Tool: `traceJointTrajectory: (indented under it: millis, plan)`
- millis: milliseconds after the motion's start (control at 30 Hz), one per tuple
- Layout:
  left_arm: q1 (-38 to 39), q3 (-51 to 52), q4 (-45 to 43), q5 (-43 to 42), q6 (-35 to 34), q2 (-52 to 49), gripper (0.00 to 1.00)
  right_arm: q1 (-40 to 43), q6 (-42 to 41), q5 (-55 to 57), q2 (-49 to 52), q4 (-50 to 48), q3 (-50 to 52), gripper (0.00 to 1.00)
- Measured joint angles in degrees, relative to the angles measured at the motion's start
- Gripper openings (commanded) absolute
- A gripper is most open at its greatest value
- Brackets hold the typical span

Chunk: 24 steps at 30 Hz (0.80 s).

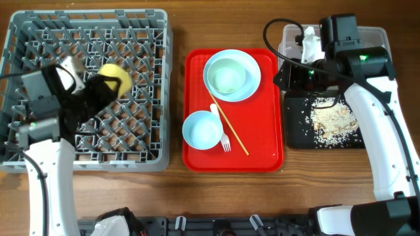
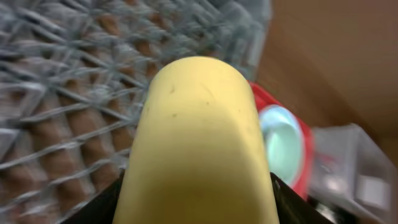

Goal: Sort waste into correct bins and load items into the dishwasher rack
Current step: 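Lower the yellow cup into the dish rack with the left gripper and release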

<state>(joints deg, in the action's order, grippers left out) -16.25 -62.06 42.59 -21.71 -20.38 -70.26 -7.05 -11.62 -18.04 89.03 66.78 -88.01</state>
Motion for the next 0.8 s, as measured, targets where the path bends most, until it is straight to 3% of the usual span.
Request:
traceJointTrajectory:
  millis: [267, 433, 600, 633, 667, 733, 767, 800]
  plan:
    - [0.0, -0.63, 9.88, 17.86, 0.0, -2.29, 0.05, 0.0, 0.22, 0.61, 0.0, 0.09, 0.0, 0.48]
    - [0.0, -0.66, 11.19, 20.28, 0.0, -6.93, 0.07, 0.0, 0.2, 0.76, 0.0, 0.09, 0.0, 0.48]
    - [0.0, -0.7, 9.25, 20.17, 0.0, -11.1, 0.17, 0.0, 0.2, 0.76, 0.0, 0.11, 0.0, 0.48]
    - [0.0, -0.7, 8.83, 20.15, 0.0, -11.67, 0.24, 0.0, 0.2, 0.76, 0.0, 0.11, 0.0, 0.48]
    - [0.0, -0.7, 8.46, 20.13, 0.0, -12.33, 0.4, 0.0, 0.2, 0.76, 0.0, 0.11, 0.0, 0.48]
    - [0.0, -0.7, 7.93, 20.15, 0.0, -13.18, 0.51, 0.0, 0.2, 0.76, 0.0, 0.11, 0.0, 0.48]
    - [0.0, -0.7, 7.78, 20.13, 0.0, -13.35, 0.66, 0.0, 0.2, 0.76, 0.0, 0.11, 0.0, 0.48]
    - [0.0, -0.7, 7.65, 20.13, 0.0, -13.46, 0.93, 0.0, 0.2, 0.76, 0.0, 0.13, 0.0, 0.48]
